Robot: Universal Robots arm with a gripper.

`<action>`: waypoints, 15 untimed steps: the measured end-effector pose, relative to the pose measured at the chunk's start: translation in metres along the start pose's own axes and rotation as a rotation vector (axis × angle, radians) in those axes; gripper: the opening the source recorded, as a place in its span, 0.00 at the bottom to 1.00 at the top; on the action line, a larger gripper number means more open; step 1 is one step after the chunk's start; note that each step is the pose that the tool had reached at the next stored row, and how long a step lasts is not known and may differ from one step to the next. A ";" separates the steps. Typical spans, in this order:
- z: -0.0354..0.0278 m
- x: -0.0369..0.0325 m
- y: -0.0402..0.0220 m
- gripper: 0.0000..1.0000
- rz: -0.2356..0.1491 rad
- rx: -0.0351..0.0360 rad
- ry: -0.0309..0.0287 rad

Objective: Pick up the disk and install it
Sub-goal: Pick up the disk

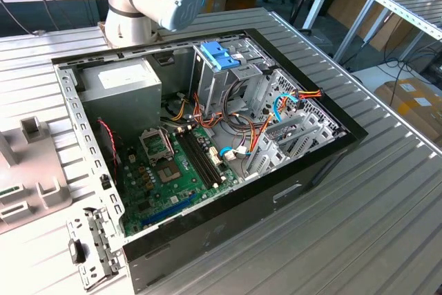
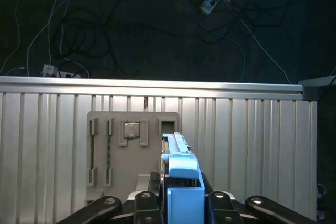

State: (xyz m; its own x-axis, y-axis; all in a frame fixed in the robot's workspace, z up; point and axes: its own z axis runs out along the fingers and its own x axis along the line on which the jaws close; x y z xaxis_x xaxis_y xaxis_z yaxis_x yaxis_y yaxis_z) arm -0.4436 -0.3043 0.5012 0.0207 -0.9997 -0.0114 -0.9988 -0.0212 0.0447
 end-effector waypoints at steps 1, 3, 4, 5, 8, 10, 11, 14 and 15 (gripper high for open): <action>0.0000 0.0000 0.0000 0.37 0.000 -0.0003 0.0106; 0.0001 0.0001 0.0000 0.37 0.001 -0.0002 0.0162; 0.0000 0.0001 0.0000 0.37 0.001 -0.0004 0.0164; 0.0000 0.0001 0.0000 0.37 0.001 -0.0003 0.0165; 0.0000 0.0001 0.0000 0.37 0.001 -0.0004 0.0168; 0.0000 0.0011 0.0000 0.37 0.001 -0.0004 0.0168; 0.0000 0.0018 0.0000 0.37 0.001 -0.0004 0.0167; 0.0000 0.0026 -0.0001 0.37 0.001 -0.0004 0.0168; 0.0000 0.0029 -0.0001 0.37 0.001 -0.0003 0.0168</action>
State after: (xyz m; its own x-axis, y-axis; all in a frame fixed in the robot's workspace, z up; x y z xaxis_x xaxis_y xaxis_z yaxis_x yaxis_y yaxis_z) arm -0.4435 -0.3072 0.5012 0.0207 -0.9998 0.0053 -0.9988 -0.0205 0.0450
